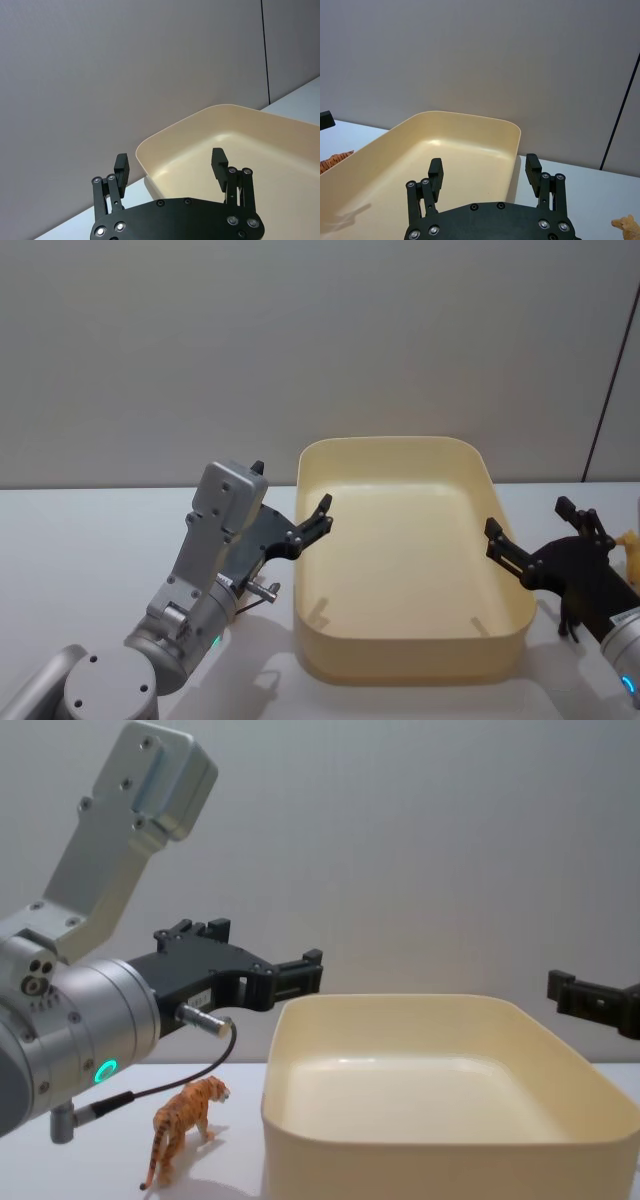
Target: Pick up the toy alternately with two hands and place it into the central storage box.
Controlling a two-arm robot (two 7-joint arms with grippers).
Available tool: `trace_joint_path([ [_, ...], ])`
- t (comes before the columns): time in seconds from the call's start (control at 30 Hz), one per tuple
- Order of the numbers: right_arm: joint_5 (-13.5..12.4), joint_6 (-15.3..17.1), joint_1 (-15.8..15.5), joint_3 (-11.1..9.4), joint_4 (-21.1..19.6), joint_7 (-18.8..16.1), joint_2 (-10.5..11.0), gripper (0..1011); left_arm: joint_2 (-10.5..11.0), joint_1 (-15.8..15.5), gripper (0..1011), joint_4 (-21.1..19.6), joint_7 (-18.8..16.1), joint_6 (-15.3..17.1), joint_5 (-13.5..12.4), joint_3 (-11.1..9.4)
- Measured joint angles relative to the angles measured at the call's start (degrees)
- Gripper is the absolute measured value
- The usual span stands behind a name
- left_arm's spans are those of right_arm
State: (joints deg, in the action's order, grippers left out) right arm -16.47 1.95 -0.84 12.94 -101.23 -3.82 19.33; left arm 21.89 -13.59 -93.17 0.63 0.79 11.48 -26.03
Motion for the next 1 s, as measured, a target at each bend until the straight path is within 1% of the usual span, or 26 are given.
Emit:
trace_joint_path([
  [1.0,0.0,0.0,0.0,0.0,0.0,0.0,0.0,1001,0.0,0.0,1001,0.0,0.0,0.0,0.0,0.0],
])
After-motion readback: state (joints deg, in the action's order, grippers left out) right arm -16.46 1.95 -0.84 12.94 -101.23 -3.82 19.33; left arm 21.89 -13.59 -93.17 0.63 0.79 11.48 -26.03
